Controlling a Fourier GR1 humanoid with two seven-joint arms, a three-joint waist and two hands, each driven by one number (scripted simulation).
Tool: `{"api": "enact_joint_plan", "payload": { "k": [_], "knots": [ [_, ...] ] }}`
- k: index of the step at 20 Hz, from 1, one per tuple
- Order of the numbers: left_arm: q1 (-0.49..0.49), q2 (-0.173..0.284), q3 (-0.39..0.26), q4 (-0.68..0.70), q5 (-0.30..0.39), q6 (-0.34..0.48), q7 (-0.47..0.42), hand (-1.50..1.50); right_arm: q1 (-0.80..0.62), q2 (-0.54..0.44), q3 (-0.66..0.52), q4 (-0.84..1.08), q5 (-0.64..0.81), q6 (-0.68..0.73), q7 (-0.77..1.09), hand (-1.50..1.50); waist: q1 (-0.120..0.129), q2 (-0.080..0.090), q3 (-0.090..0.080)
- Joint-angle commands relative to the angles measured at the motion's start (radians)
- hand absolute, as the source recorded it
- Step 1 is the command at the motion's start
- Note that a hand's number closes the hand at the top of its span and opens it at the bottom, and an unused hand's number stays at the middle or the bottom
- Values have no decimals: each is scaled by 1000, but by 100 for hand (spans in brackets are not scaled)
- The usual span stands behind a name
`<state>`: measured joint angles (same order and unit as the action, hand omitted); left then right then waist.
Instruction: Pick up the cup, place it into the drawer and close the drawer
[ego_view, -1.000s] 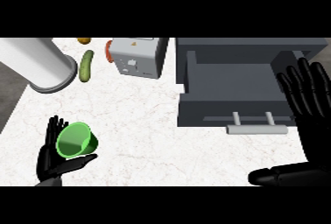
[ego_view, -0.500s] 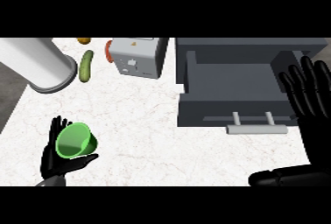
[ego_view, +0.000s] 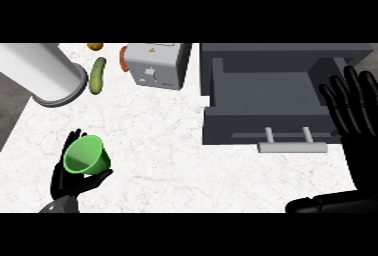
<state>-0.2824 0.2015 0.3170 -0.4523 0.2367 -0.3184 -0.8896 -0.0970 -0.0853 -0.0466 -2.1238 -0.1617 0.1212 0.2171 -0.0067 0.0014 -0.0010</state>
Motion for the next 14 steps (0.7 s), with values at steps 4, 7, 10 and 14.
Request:
{"api": "enact_joint_plan", "payload": {
  "k": [4,7,10,14],
  "knots": [
    [-46,-12,-11,34,12,-122,-85,150,-66,-24,-12,-17,-11,-16,71,-150,-1,1,-1],
    [20,13,-24,-8,-5,-130,-162,150,14,-38,-65,-9,-59,33,-1,-150,1,-1,0],
    [-24,-5,-12,-4,-9,-24,-180,150,5,-34,-85,61,-67,49,-60,-150,2,1,0],
    [-17,-64,-49,-61,-27,8,-191,150,75,-17,-39,12,-23,50,-64,-150,3,-2,1]
  ]
}}
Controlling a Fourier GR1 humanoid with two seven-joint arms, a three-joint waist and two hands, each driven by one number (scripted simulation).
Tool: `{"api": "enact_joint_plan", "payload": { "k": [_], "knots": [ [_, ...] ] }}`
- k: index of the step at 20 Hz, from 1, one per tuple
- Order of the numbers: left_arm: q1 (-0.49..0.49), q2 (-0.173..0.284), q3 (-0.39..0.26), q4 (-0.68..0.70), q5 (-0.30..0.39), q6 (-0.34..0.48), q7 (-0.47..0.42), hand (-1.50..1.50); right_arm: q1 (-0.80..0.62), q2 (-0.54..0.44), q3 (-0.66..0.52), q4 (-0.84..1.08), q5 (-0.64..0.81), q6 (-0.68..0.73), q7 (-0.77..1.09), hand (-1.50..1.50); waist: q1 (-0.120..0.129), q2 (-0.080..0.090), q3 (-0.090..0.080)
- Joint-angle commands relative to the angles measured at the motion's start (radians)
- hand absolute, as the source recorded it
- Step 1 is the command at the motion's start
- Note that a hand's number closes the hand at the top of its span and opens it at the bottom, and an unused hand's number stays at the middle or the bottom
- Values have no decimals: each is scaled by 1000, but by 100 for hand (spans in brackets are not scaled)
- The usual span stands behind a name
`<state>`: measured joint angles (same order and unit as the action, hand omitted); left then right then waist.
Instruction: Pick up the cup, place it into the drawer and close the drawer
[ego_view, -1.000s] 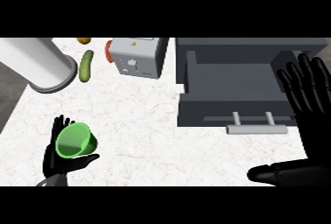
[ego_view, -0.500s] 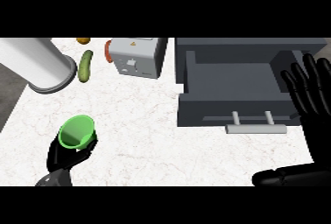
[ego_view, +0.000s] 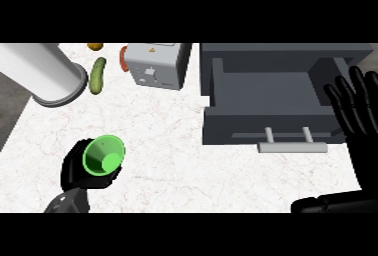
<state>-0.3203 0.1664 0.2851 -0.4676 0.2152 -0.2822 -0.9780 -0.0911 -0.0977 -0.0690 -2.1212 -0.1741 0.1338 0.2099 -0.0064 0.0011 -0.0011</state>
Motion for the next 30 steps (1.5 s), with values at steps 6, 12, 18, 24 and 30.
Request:
{"api": "enact_joint_plan", "payload": {
  "k": [6,12,18,24,30],
  "knots": [
    [-40,-53,-26,-102,-2,37,-67,150,-21,-6,-9,33,0,8,-14,-150,7,-2,1],
    [24,-67,-91,-309,10,-24,16,150,31,16,14,31,26,9,-51,-150,16,-5,2],
    [27,-65,-159,-599,41,6,255,150,43,-3,-9,-51,-32,10,34,-150,11,-7,2],
    [-4,-145,-226,-837,69,116,485,150,82,26,9,6,23,19,-84,-150,8,-4,2],
    [-81,-165,-268,-927,51,251,600,150,42,5,-18,3,-8,17,-37,-150,3,-2,1]
  ]
}}
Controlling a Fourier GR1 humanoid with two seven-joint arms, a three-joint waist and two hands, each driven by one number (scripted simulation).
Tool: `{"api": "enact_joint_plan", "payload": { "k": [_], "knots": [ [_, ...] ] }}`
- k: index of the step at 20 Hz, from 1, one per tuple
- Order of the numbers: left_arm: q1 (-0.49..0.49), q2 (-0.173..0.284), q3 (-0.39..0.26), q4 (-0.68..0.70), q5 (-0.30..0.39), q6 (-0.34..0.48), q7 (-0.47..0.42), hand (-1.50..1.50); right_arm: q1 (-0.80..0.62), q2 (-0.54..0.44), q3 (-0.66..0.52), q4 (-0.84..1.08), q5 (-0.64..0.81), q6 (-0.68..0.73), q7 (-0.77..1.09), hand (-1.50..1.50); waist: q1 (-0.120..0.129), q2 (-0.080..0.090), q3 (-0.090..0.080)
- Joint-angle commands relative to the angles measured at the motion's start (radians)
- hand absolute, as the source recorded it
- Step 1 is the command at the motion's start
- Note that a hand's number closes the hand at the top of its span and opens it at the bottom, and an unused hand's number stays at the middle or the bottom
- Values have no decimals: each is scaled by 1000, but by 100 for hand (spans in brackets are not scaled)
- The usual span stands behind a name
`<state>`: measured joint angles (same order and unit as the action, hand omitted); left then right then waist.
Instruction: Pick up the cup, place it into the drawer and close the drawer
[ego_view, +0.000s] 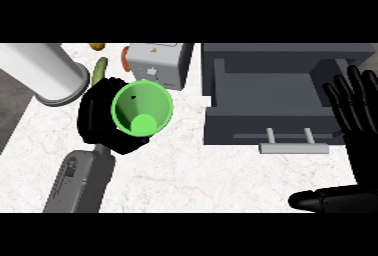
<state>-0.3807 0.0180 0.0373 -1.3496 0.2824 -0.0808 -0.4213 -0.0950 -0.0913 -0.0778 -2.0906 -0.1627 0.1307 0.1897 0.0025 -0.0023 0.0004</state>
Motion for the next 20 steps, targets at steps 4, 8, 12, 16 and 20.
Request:
{"api": "enact_joint_plan", "payload": {
  "k": [4,8,12,16,20],
  "knots": [
    [-189,-17,-65,-76,-15,167,190,150,45,31,54,-20,57,-9,-32,-150,-7,1,0],
    [-283,-18,-84,-37,-56,234,217,150,94,11,38,-32,40,29,-56,-150,-11,1,0],
    [-415,5,-42,16,-73,240,314,150,44,6,27,-48,4,9,26,-150,-11,1,0],
    [-550,-18,-36,165,-76,266,282,150,68,46,60,1,54,-4,-53,-150,-15,4,0],
    [-601,-18,-65,223,-96,315,311,150,11,32,54,11,66,-16,-23,-150,-12,4,0]
  ]
}}
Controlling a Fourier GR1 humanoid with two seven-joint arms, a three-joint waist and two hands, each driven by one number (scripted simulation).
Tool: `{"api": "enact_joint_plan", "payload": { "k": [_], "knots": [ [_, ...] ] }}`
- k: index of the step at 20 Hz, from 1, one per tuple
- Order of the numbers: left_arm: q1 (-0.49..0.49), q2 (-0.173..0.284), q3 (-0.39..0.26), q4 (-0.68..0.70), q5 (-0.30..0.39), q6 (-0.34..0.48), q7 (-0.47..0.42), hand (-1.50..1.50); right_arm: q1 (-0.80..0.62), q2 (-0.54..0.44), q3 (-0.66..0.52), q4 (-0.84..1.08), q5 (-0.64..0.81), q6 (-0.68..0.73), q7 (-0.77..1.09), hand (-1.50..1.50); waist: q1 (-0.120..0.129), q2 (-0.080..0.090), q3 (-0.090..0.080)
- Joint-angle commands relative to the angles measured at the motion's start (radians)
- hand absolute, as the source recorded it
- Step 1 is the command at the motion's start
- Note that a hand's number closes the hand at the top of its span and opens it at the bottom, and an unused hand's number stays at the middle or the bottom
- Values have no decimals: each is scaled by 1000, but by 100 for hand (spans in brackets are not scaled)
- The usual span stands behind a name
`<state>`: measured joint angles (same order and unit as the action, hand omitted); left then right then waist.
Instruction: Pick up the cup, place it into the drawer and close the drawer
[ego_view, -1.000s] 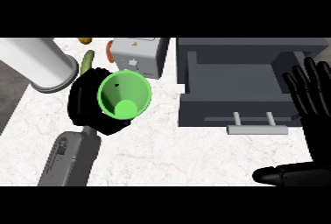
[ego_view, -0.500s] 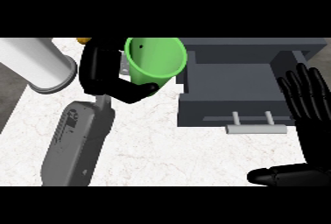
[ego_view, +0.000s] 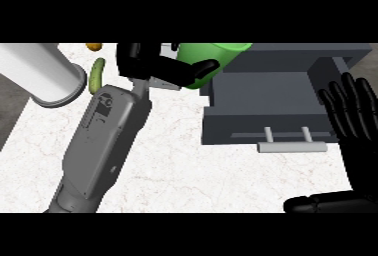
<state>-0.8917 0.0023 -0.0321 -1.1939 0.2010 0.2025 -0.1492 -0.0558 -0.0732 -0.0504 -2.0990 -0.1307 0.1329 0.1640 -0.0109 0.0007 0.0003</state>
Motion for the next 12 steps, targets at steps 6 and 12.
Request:
{"api": "enact_joint_plan", "payload": {
  "k": [6,12],
  "knots": [
    [-196,-2,-97,271,64,125,-46,150,-26,-39,-45,-2,-54,30,23,-150,-16,3,0],
    [-221,-2,-156,395,127,178,-98,150,-32,-25,-51,65,-51,34,-28,-150,-12,2,0]
  ]
}}
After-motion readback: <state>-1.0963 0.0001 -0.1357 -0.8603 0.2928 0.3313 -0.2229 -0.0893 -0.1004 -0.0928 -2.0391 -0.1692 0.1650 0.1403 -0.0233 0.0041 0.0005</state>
